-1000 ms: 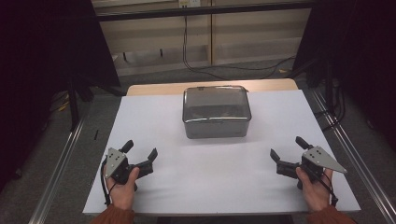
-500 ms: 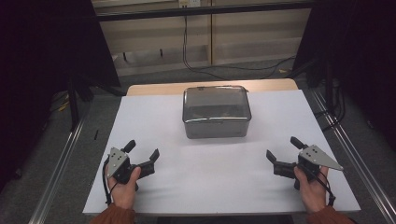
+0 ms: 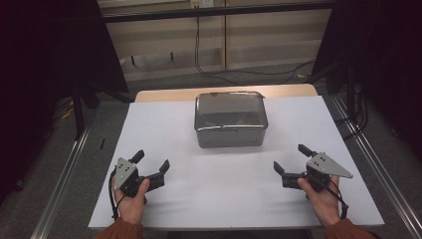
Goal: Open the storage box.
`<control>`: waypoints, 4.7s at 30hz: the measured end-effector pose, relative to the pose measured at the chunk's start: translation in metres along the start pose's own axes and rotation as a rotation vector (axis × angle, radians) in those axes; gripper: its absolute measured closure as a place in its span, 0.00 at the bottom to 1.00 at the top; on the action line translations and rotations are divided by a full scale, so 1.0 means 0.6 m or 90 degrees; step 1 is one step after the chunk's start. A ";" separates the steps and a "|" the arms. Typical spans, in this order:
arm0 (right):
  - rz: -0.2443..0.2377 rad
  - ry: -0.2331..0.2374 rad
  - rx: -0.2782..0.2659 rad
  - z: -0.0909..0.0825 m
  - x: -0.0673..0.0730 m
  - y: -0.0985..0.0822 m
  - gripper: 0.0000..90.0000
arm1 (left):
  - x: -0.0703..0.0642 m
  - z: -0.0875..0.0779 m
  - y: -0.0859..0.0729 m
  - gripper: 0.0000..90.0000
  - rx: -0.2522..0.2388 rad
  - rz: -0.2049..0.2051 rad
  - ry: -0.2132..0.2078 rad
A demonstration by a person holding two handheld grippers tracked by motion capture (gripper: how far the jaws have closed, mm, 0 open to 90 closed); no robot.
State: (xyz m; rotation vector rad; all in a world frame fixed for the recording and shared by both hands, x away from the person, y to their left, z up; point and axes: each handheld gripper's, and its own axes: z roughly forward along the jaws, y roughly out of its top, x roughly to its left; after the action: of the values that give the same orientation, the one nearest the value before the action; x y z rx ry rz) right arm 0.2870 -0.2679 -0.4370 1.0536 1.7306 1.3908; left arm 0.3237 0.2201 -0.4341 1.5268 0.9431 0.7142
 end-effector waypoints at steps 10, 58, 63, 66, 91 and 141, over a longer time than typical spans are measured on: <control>0.001 0.025 -0.017 0.021 0.015 0.010 0.00 | 0.002 0.000 -0.001 0.03 0.007 -0.020 -0.012; -0.216 0.035 -0.015 0.144 0.067 0.093 0.07 | 0.004 0.005 0.000 0.05 0.045 -0.029 -0.053; -0.296 0.018 0.001 0.154 0.078 0.095 0.10 | 0.003 0.005 0.001 0.05 0.044 -0.028 -0.060; -0.333 0.019 0.008 0.159 0.084 0.095 0.12 | 0.004 0.005 0.001 0.05 0.044 -0.028 -0.058; -0.676 -0.010 0.063 0.194 0.132 0.089 0.42 | 0.001 0.006 0.002 0.05 0.045 -0.005 -0.070; -0.822 -0.039 0.065 0.222 0.147 0.073 0.86 | -0.011 0.036 0.001 0.03 0.053 0.012 -0.107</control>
State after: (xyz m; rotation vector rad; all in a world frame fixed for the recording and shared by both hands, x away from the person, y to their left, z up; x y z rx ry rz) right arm 0.3721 -0.1263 -0.4228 -0.1066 1.8356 0.4200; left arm 0.3391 0.2034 -0.4369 1.6442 0.8419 0.5557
